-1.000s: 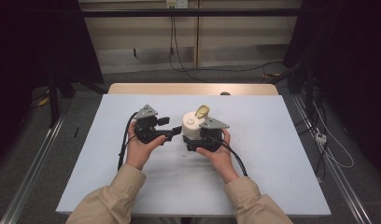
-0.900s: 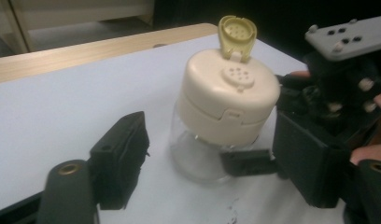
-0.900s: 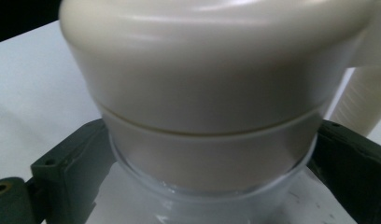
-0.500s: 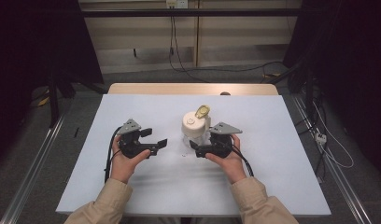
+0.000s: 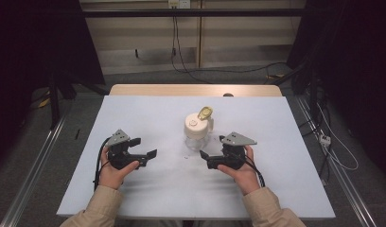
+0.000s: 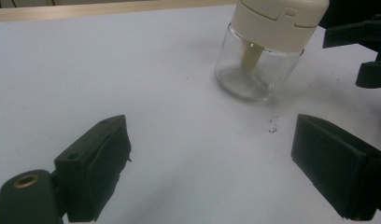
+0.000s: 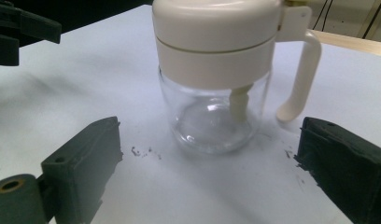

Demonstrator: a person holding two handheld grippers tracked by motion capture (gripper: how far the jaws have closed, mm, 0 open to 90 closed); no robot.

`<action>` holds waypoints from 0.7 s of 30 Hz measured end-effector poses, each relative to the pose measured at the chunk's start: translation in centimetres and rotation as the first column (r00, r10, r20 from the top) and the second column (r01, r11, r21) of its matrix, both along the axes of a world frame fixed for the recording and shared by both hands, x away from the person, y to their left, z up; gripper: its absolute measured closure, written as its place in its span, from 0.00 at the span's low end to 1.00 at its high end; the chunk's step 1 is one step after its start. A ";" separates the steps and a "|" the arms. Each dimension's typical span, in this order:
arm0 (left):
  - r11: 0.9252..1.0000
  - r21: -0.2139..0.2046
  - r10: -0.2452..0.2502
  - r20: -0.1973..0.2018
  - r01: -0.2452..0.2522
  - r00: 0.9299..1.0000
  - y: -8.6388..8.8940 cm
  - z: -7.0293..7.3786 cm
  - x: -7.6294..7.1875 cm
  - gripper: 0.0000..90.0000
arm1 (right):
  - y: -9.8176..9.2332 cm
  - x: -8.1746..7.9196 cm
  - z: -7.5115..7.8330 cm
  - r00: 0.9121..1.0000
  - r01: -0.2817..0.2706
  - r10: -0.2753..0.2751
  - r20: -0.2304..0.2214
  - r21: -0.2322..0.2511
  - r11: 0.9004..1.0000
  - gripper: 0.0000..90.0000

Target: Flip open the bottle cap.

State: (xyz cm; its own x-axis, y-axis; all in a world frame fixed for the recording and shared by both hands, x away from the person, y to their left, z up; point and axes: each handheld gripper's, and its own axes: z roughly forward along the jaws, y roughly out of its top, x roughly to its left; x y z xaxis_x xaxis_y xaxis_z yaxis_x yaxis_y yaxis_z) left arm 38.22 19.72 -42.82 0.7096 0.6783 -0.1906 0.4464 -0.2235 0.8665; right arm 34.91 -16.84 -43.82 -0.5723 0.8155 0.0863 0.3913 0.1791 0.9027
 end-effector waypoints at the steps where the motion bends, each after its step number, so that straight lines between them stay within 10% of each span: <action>1: 1.000 0.001 -0.002 0.003 0.002 1.000 0.2 0.0 -0.1 0.12 | -0.2 -0.2 0.0 1.000 0.002 -0.002 -0.002 0.001 1.000 0.07; 21: 1.000 0.005 -0.004 0.004 0.004 1.000 1.6 -0.2 -1.4 0.12 | -4.9 -3.9 -0.4 0.999 0.035 -0.034 0.012 -0.016 0.999 0.06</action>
State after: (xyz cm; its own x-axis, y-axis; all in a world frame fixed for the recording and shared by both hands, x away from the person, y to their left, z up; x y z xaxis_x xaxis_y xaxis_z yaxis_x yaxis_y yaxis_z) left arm 36.84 21.36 -43.05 0.7128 0.6766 -0.1847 0.4424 -0.2294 0.8670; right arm 31.06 -21.77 -44.20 -0.5446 0.8360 0.0664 0.3869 0.1802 0.9044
